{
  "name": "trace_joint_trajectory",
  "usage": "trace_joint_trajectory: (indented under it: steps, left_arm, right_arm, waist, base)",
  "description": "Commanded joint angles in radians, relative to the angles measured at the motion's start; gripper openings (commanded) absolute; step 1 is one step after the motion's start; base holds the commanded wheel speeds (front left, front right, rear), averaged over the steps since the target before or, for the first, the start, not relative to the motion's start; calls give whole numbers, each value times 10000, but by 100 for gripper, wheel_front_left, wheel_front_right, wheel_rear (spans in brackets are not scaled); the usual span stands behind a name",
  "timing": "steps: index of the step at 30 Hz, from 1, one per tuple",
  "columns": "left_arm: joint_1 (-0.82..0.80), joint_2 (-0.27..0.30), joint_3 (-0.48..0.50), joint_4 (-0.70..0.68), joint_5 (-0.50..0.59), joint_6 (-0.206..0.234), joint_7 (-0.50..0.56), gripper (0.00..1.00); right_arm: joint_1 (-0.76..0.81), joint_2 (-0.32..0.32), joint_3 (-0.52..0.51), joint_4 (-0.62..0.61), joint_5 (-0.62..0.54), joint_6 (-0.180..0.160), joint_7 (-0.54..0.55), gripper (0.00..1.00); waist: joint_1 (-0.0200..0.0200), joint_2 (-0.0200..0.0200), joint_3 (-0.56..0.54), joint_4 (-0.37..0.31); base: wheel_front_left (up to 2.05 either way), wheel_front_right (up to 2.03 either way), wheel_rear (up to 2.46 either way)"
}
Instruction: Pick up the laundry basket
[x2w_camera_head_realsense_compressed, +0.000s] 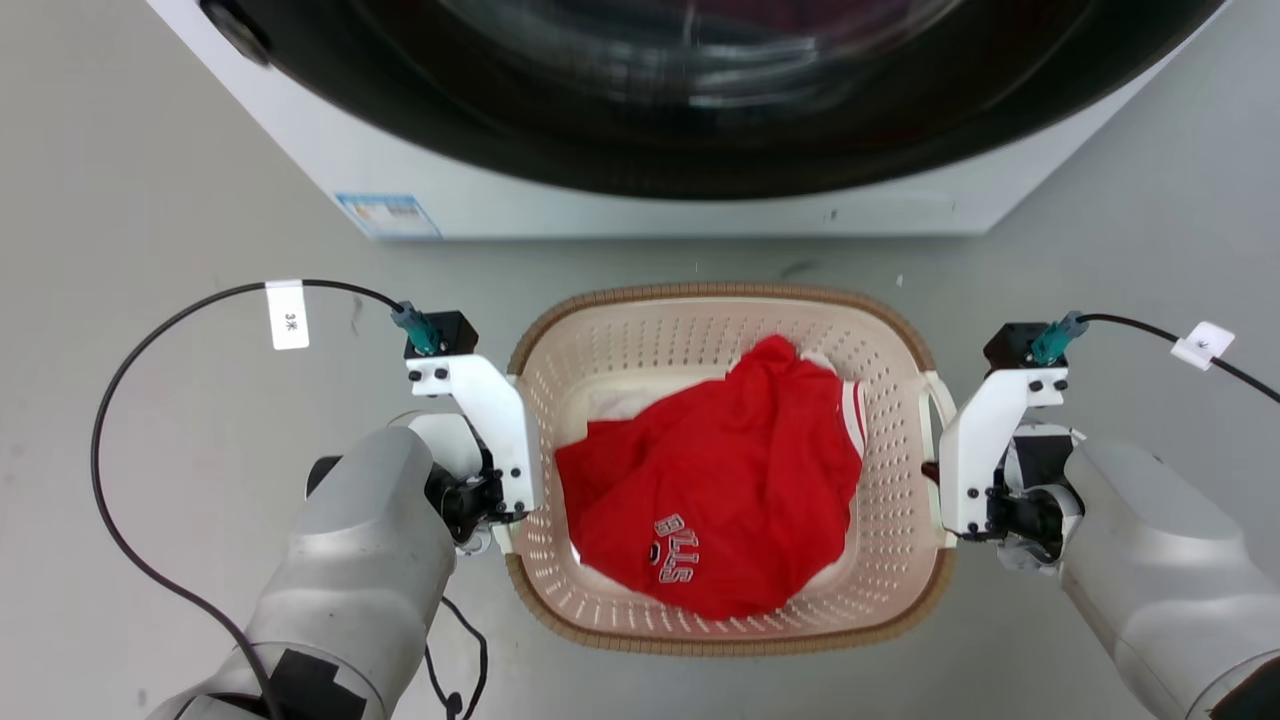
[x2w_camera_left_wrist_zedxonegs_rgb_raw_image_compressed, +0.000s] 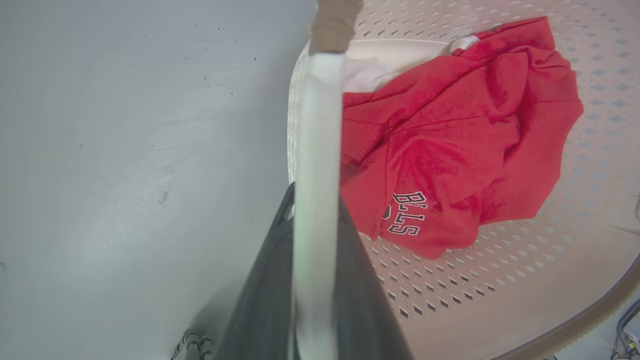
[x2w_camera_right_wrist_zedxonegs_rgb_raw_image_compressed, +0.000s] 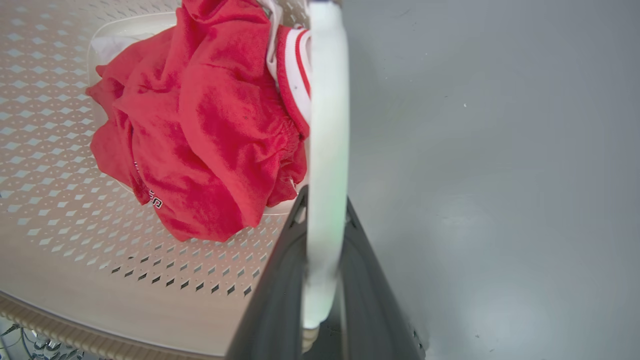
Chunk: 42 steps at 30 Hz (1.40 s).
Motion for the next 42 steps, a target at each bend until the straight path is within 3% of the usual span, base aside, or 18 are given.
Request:
trace_joint_trajectory:
  steps: [1, 10, 24, 42]
  left_arm:
    - [42, -140, -21, -77, -102, -45, 98, 0]
    - [275, -49, -222, 33, -480, -47, 1157, 0]
    - [991, -54, -477, 124, -797, -47, 1937, 0]
    - [1721, -104, -802, 105, -1130, -47, 1920, 0]
  right_arm:
    - [108, 150, 57, 2, 75, 28, 131, 0]
    - [146, 333, 203, 272, 504, 28, 1053, 0]
    - [644, 624, 190, 941, 986, 28, 2261, 0]
    - [1178, 842, 182, 1190, 1089, 28, 2425, 0]
  waist:
    - [0, -1, -793, 19]
    - [0, -1, -2148, 26]
    - [0, -1, -3697, -24]
    - [0, -1, -4375, -30]
  base:
    - [0, 0, 0]
    - [0, 0, 0]
    - [0, 0, 0]
    - [0, 0, 0]
